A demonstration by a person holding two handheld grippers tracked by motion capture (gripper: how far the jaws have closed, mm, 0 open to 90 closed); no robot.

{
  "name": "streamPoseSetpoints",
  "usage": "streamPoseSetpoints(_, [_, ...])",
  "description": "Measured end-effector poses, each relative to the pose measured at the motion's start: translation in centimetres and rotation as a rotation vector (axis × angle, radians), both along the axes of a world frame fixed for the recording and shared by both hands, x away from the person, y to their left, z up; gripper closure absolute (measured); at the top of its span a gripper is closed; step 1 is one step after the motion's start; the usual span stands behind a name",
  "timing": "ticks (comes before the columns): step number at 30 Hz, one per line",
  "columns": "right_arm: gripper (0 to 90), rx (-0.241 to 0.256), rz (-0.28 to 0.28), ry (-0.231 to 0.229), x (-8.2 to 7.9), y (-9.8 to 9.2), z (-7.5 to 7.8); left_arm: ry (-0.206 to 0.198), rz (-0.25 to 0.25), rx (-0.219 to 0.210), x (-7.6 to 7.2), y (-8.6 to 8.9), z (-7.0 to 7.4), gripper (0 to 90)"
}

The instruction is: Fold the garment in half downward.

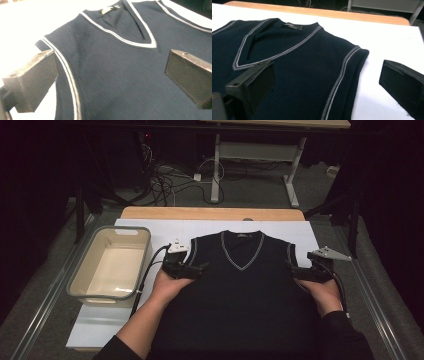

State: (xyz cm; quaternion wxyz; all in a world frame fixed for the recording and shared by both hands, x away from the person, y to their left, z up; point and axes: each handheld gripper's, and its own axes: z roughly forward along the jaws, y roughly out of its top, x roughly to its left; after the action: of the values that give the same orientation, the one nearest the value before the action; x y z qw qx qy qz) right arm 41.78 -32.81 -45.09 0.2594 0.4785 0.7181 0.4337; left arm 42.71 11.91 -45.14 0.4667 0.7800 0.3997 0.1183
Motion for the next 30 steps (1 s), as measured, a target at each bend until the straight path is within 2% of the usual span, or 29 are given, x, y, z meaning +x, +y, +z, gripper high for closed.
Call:
streamPoseSetpoints(4, [9.8,-0.015,-0.032,0.044,1.4,-0.5,-1.2,0.043,0.048,0.013,2.4,0.5,-0.6,0.0])
streamPoseSetpoints(7, [19.7,-0.018,-0.064,0.086,2.3,-0.8,-1.1,0.077,0.084,0.039,3.8,0.8,-1.2,0.7])
streamPoseSetpoints(9, [28.9,-0.053,-0.082,0.121,3.1,-0.7,-1.1,0.083,0.104,0.047,4.6,0.9,-1.6,5.0])
streamPoseSetpoints(11, [34.7,-0.068,-0.094,0.155,3.8,-0.5,-1.1,0.087,0.118,0.037,5.2,1.1,-2.1,12.7])
streamPoseSetpoints(13, [39.8,-0.084,-0.102,0.182,4.5,-0.2,-1.2,0.131,0.135,0.056,6.0,1.3,-2.6,14.8])
streamPoseSetpoints(16, [40.2,-0.134,-0.098,0.207,5.3,0.3,-1.7,0.171,0.144,0.109,6.8,1.1,-3.1,18.5])
streamPoseSetpoints(17, [39.3,-0.167,-0.102,0.225,5.6,0.4,-2.0,0.182,0.159,0.115,7.0,1.1,-3.2,20.4])
streamPoseSetpoints(18, [39.2,-0.177,-0.104,0.232,5.9,0.5,-2.1,0.192,0.172,0.116,7.3,1.1,-3.3,22.5])
streamPoseSetpoints(21, [37.8,-0.160,-0.115,0.233,6.3,0.1,-2.3,0.227,0.179,0.142,7.8,0.8,-3.5,28.4])
streamPoseSetpoints(24, [39.3,-0.148,-0.117,0.230,6.3,0.0,-2.4,0.206,0.171,0.169,7.7,0.3,-3.5,30.3])
streamPoseSetpoints(27, [44.8,-0.146,-0.108,0.227,6.4,-0.1,-2.4,0.197,0.131,0.170,7.6,0.1,-3.5,41.7])
streamPoseSetpoints(30, [53.8,-0.144,-0.096,0.224,6.4,-0.1,-2.4,0.191,0.122,0.178,7.4,-0.2,-3.5,48.3])
